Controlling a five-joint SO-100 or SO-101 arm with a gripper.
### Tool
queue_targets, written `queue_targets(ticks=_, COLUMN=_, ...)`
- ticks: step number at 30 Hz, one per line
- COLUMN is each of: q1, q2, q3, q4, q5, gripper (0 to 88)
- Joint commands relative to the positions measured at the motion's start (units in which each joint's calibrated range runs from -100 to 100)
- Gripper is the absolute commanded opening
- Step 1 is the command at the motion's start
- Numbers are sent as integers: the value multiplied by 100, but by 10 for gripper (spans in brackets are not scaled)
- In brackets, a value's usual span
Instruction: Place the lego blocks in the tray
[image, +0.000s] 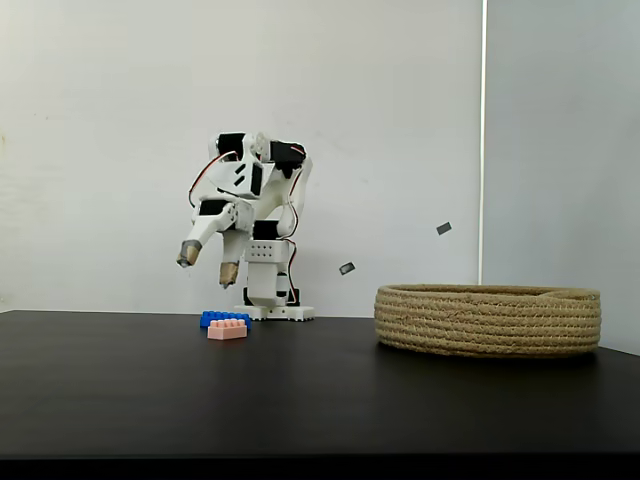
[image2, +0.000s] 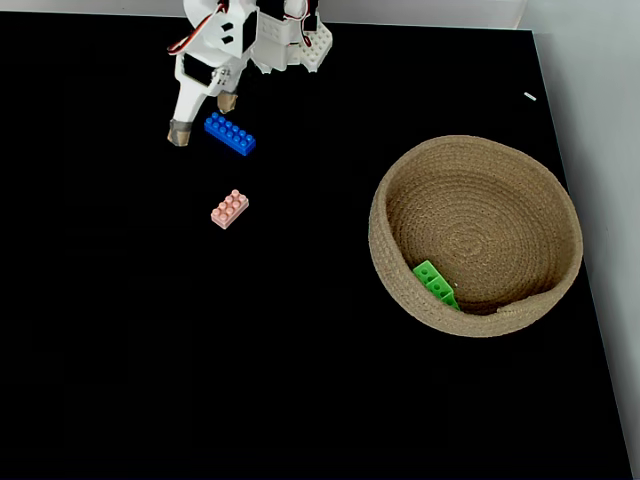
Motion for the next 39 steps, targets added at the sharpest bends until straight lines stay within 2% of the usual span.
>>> queue_targets(ticks=1, q1=-102, q2=-649, q3=681, q4=62, q5=-132, gripper=421)
queue_targets(ticks=9, q1=137, q2=-1010, q3=1273, q4=-655, q5=-49, gripper=408)
queue_targets(ticks=18, q1=195, q2=-1019, q3=1894, q4=-1737, q5=10, gripper=353)
queue_targets(ticks=20, q1=195, q2=-1010, q3=1976, q4=-1796, q5=49, gripper=280)
queue_targets(ticks=22, q1=277, q2=-1036, q3=2012, q4=-1779, q5=117, gripper=35)
queue_targets(ticks=23, q1=352, q2=-1071, q3=2003, q4=-1762, q5=161, gripper=7)
queue_targets(ticks=27, q1=451, q2=-1199, q3=2094, q4=-1762, q5=264, gripper=1)
queue_targets(ticks=31, q1=154, q2=-1182, q3=2067, q4=-2071, q5=59, gripper=0)
queue_targets(ticks=36, q1=-300, q2=-1088, q3=1009, q4=-2221, q5=-190, gripper=0)
queue_targets(ticks=39, q1=-324, q2=-1010, q3=973, q4=-2221, q5=-29, gripper=2)
